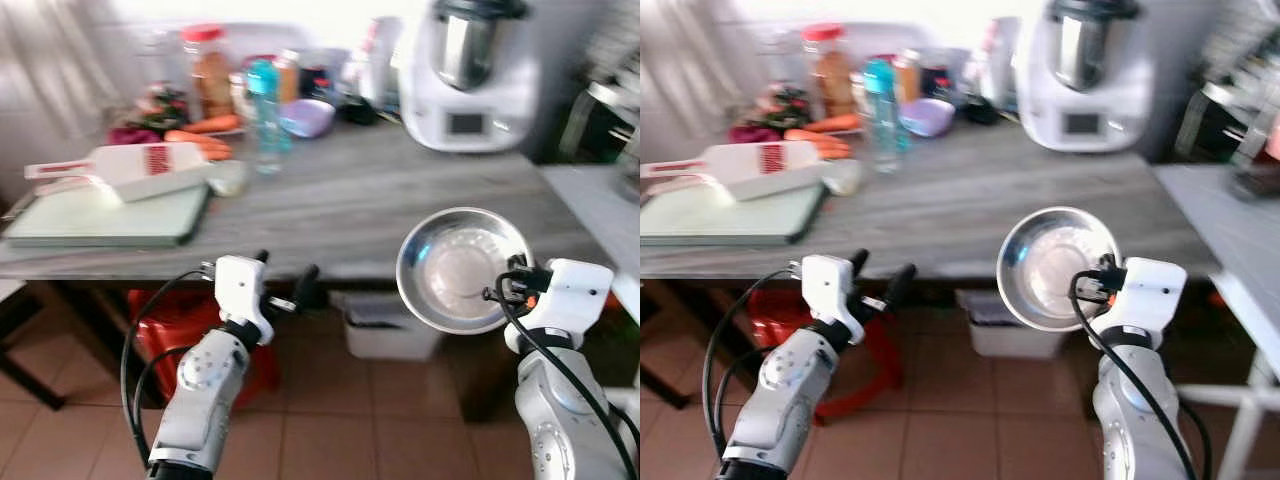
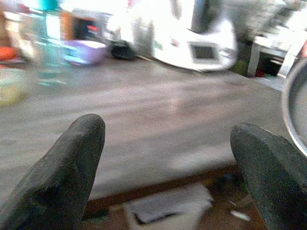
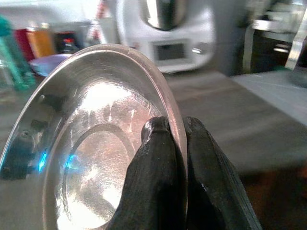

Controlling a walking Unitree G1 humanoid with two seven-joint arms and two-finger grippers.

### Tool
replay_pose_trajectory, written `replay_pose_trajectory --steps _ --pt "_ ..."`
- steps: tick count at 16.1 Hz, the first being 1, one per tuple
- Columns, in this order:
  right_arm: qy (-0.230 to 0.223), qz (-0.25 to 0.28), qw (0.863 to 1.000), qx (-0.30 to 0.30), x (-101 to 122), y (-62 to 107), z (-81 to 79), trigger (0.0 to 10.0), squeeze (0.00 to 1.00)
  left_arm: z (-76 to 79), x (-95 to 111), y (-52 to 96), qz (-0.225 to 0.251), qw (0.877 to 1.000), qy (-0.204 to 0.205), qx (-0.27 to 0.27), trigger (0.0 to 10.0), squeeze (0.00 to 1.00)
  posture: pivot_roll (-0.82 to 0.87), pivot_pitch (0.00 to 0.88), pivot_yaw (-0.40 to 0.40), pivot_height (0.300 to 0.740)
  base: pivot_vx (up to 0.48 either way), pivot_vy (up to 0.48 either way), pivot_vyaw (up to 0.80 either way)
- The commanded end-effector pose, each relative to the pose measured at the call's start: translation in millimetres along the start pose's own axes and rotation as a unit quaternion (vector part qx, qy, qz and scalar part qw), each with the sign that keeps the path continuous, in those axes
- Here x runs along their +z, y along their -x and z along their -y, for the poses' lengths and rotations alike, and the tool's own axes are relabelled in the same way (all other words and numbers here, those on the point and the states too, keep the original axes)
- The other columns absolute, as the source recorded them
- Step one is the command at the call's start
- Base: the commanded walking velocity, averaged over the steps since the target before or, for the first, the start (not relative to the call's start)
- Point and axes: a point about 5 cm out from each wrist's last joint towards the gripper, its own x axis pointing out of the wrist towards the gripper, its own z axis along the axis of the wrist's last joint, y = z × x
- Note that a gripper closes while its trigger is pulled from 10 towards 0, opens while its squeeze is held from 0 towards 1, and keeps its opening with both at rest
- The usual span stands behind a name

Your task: Setting the table

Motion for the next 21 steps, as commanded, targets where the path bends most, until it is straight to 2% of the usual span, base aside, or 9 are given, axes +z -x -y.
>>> replay_pose_trajectory --steps 1,7,8,11,13,14,17,18,21 --pt "-0.006 0.014 1.0 0.012 6 -0.5 -7.3 10.0 0.0 -6.0 1 2.3 -0.002 1.0 -0.008 0.007 10.0 0.0 -0.06 0.009 0.024 0.74 0.446 0.0 0.0" --pt "-0.011 0.013 1.0 0.007 5 -1.3 -6.6 10.0 0.0 -4.1 -1 2.8 -0.007 1.0 -0.004 -0.001 10.0 0.0 -0.06 0.01 0.024 0.74 0.427 0.0 0.0" --pt "-0.012 0.013 1.0 0.005 5 -1.5 -6.4 10.0 0.0 -2.6 -2 4.4 -0.016 1.0 -0.014 -0.012 10.0 0.0 -0.06 0.011 0.025 0.74 0.289 0.0 0.0" --pt "-0.014 0.014 1.0 0.001 5 -2.2 -4.3 10.0 0.0 1.8 -2 22.3 -0.022 0.994 -0.056 -0.086 10.0 0.0 -0.06 0.015 0.023 0.74 0.0 0.0 0.0" --pt "-0.009 0.015 1.0 -0.006 6 -4.9 -1.5 10.0 0.0 -3.6 -5 26.4 -0.032 0.994 -0.058 -0.086 10.0 0.0 -0.06 0.023 0.024 0.74 0.0 0.0 0.0" --pt "0.023 0.007 0.999 -0.035 4 -9.4 5.4 10.0 0.0 -6.7 -7 30.1 -0.036 0.993 -0.062 -0.092 10.0 0.0 -0.06 0.025 0.023 0.74 0.0 0.0 0.0" --pt "0.03 0.002 0.998 -0.052 5 -19.7 12.2 10.0 0.0 -5.8 -10 41.3 -0.045 0.986 -0.085 -0.135 10.0 0.0 -0.06 0.022 0.019 0.74 0.0 0.0 0.0" --pt "0.01 -0.016 0.998 -0.065 1 -24.5 14.5 10.0 0.0 -4.4 -10 45.1 -0.048 0.981 -0.098 -0.159 10.0 0.0 -0.05 0.021 0.019 0.74 0.0 0.0 0.0" --pt "-0.048 -0.033 0.996 -0.063 -2 -37.9 10.4 10.0 0.0 -3.8 -10 43.7 -0.045 0.98 -0.099 -0.167 10.0 0.0 -0.06 0.018 0.02 0.74 0.0 0.0 0.0"
